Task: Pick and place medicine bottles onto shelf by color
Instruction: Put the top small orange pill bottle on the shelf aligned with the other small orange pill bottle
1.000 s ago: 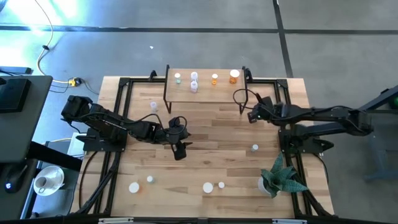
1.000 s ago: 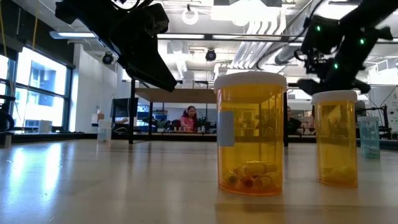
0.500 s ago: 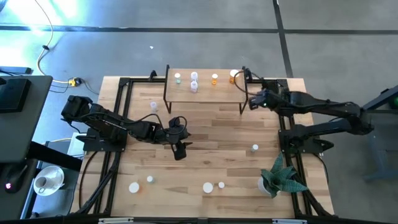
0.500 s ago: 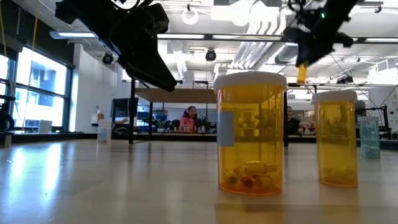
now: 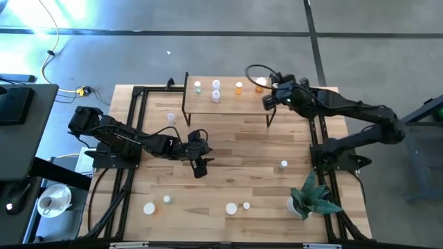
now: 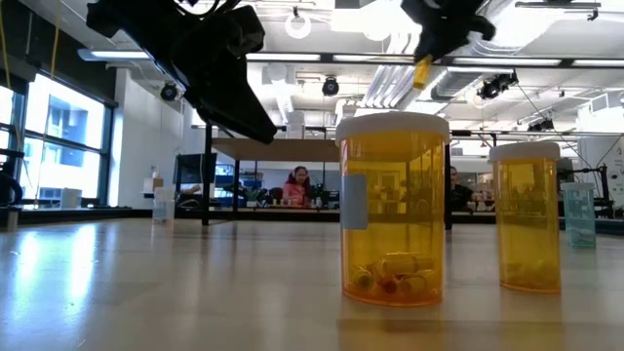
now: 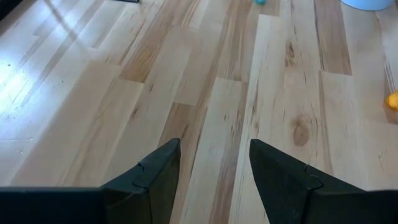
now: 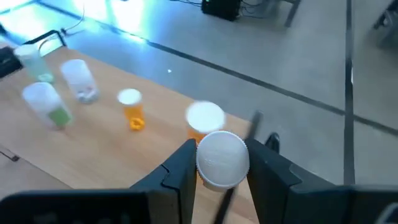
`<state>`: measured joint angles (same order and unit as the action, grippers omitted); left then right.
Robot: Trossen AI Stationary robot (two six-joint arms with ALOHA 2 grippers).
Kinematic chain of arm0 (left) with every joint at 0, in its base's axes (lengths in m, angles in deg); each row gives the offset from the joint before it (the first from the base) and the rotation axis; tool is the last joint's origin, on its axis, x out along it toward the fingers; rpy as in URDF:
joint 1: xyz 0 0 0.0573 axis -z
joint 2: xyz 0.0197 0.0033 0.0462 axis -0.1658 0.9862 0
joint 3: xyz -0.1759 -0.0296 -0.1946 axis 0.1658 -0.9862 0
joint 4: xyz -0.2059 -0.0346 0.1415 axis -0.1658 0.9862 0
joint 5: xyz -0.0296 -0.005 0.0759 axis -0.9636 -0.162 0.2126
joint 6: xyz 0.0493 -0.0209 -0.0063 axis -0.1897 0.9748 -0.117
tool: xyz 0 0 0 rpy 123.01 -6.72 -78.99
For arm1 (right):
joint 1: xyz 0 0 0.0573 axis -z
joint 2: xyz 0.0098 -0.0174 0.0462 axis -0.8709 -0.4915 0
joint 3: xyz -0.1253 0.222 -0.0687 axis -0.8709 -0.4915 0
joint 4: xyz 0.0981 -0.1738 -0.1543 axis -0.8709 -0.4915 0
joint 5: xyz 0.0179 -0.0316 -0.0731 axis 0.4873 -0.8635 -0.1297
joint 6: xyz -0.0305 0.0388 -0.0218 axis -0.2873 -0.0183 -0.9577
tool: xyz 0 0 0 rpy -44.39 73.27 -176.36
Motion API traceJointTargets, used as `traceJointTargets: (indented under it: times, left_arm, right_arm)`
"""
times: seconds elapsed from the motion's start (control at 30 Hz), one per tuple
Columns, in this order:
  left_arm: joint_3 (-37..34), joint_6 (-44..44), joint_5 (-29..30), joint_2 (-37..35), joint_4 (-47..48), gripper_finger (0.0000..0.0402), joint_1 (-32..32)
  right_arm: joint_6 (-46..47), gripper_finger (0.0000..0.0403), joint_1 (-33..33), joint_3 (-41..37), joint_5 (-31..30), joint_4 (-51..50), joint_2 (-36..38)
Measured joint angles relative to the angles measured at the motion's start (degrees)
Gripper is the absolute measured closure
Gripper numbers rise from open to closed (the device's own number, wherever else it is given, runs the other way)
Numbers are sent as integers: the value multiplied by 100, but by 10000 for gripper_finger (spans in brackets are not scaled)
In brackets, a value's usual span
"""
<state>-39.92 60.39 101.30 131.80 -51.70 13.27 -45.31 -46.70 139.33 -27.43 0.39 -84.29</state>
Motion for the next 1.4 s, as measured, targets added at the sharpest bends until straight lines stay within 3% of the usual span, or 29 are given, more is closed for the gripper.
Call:
traceJointTargets:
  times: [0.2,0.57,0.93,1.4]
  left_arm:
    - [0,0,-131,0,5,220,4]
    - [0,-7,-262,0,5,220,4]
    - [0,-4,-262,0,5,220,4]
    - [2,87,-260,0,51,220,4]
  right_arm:
    - [-732,297,25,801,393,-1,-886]
    - [-1483,297,506,1278,2147,456,-1892]
    - [-2005,297,543,1278,2673,830,-2492]
    - [-2408,297,978,1267,3512,881,-2703]
